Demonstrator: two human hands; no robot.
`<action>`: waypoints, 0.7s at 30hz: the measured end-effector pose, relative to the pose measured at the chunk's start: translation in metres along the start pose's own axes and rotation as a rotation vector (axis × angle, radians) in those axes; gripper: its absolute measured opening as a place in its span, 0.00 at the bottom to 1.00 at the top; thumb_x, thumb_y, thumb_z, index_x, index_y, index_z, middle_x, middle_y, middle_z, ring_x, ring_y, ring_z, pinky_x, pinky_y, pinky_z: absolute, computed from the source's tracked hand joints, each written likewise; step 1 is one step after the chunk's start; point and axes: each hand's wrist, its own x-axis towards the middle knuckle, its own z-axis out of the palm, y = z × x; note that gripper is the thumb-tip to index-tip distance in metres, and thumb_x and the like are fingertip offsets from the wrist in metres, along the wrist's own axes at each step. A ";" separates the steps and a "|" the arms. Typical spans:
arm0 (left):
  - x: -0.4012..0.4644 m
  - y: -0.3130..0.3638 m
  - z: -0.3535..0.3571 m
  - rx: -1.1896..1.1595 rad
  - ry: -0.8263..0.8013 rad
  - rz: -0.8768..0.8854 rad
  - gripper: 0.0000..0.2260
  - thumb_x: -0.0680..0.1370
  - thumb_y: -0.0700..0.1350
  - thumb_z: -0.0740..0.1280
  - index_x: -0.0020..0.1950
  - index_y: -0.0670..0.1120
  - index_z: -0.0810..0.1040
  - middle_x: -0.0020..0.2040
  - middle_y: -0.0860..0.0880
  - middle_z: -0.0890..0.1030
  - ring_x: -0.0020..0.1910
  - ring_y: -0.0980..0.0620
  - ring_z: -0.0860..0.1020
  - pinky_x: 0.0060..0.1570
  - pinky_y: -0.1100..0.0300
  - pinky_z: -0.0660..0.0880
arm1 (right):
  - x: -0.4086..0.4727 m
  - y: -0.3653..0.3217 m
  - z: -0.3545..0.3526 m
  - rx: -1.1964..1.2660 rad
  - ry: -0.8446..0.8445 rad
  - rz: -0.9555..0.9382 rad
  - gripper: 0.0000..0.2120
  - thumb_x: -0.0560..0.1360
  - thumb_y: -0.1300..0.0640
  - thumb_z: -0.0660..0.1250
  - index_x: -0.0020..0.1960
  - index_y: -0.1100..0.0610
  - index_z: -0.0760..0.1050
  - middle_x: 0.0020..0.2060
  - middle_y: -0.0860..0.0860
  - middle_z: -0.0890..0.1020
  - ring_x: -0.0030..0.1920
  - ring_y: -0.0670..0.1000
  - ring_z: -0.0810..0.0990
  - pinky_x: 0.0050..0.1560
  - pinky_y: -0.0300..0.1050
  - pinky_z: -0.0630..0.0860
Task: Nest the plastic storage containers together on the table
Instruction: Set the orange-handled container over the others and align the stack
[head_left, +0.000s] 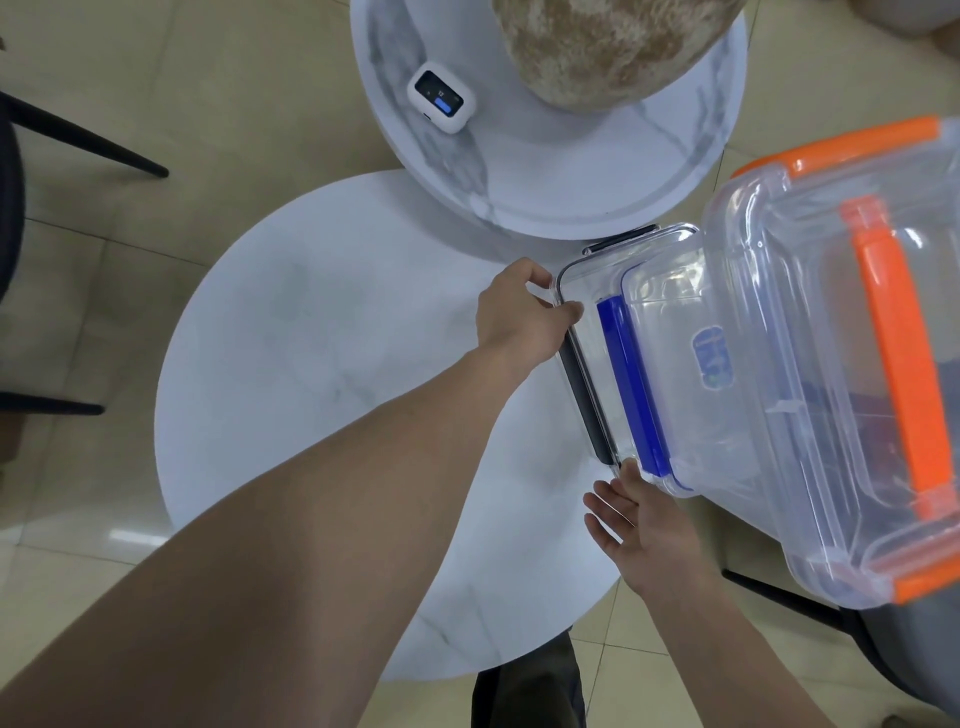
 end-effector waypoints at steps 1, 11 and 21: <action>0.000 0.000 0.001 0.003 0.000 0.001 0.14 0.71 0.44 0.78 0.45 0.53 0.73 0.38 0.48 0.84 0.34 0.48 0.83 0.35 0.60 0.77 | -0.001 0.000 0.000 0.003 -0.002 -0.001 0.18 0.76 0.50 0.69 0.59 0.61 0.76 0.53 0.57 0.83 0.51 0.56 0.83 0.56 0.55 0.78; 0.002 0.001 0.006 0.051 0.015 0.033 0.13 0.71 0.42 0.76 0.48 0.48 0.73 0.40 0.45 0.82 0.29 0.49 0.78 0.34 0.58 0.77 | 0.000 0.003 0.003 0.076 -0.023 0.018 0.16 0.77 0.50 0.69 0.58 0.60 0.77 0.52 0.56 0.82 0.49 0.55 0.83 0.50 0.52 0.78; 0.004 -0.003 0.005 0.039 0.018 0.033 0.13 0.72 0.43 0.76 0.49 0.50 0.74 0.39 0.48 0.82 0.32 0.50 0.79 0.35 0.60 0.76 | 0.002 0.009 0.004 0.065 -0.023 -0.004 0.19 0.76 0.48 0.70 0.61 0.60 0.76 0.52 0.56 0.83 0.49 0.55 0.84 0.45 0.50 0.79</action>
